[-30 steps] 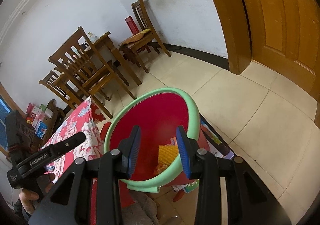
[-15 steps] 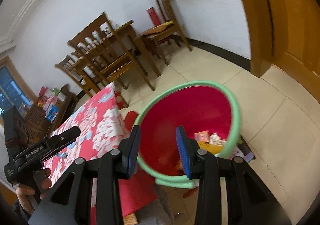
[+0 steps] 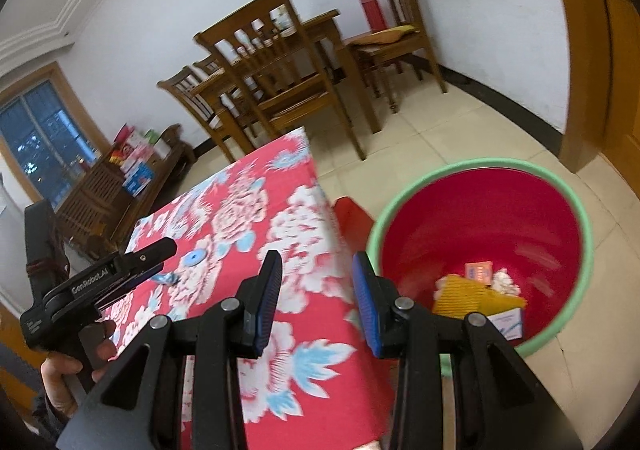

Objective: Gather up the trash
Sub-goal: 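Move both open tools back to the blue hook piece and blue disc, then close left tool on the blue plastic hook piece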

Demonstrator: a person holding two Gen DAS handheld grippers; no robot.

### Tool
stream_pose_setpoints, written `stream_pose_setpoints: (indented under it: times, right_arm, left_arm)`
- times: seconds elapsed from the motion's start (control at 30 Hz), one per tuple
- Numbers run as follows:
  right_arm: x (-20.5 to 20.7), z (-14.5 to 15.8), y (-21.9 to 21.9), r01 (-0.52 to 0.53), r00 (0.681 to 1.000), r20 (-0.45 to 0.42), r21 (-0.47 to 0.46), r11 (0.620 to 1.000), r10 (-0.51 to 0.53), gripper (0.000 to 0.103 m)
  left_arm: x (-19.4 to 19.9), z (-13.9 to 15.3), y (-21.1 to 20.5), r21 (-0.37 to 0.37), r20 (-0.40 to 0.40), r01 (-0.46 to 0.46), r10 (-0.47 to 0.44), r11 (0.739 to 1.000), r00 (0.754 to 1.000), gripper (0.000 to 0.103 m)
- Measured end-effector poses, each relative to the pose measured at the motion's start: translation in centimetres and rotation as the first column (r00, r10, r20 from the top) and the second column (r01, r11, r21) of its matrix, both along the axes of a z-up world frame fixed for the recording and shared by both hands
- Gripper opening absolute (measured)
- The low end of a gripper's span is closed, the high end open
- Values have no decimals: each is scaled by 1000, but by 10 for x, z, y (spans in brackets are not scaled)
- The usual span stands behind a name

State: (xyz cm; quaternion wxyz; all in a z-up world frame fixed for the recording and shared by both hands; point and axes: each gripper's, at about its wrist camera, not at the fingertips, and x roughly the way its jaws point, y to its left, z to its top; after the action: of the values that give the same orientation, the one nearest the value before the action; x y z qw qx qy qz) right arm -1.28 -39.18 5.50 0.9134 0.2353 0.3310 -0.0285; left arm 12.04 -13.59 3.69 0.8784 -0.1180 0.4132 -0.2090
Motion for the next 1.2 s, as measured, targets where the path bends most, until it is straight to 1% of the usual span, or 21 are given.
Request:
stream_pose_setpoints:
  times: [0.17, 0.33, 0.43, 0.53, 0.73, 0.93, 0.97, 1.0, 1.07, 1.13, 1.2]
  right_arm:
    - [19, -3, 18, -49, 999, -13, -1, 999, 49, 38]
    - [36, -6, 34, -81, 996, -35, -10, 997, 80, 39]
    - [42, -7, 43, -100, 994, -44, -13, 995, 99, 39]
    - [50, -8, 54, -120, 991, -53, -23, 992, 119, 39]
    - [68, -13, 68, -150, 986, -70, -22, 988, 149, 39]
    - [82, -19, 79, -178, 981, -87, -25, 984, 175, 39]
    - [83, -20, 81, -181, 980, -89, -26, 983, 178, 39]
    - [84, -21, 82, -185, 979, -91, -27, 982, 182, 39]
    - [87, -21, 85, -193, 977, -94, -31, 981, 189, 38]
    - [90, -21, 89, -200, 976, -97, -33, 979, 196, 39]
    - [92, -22, 92, -207, 974, -102, -39, 978, 203, 39]
  left_arm:
    - [13, -6, 32, 7, -7, -82, 82, 997, 997, 63]
    - [27, -16, 61, 16, -17, -155, 156, 988, 988, 63]
    - [35, -22, 75, 44, -9, -194, 194, 980, 981, 63]
    - [45, -31, 88, 56, -19, -225, 226, 973, 974, 63]
    - [63, -49, 103, 76, -57, -261, 266, 962, 962, 63]
    - [70, -60, 103, 102, -63, -258, 265, 961, 962, 63]
    - [71, -61, 102, 103, -65, -256, 263, 961, 963, 60]
    - [73, -63, 102, 104, -68, -255, 262, 961, 963, 54]
    - [76, -67, 103, 104, -85, -255, 264, 961, 961, 48]
    - [79, -69, 103, 117, -70, -263, 273, 958, 960, 42]
    - [81, -70, 103, 126, -63, -261, 271, 957, 961, 31]
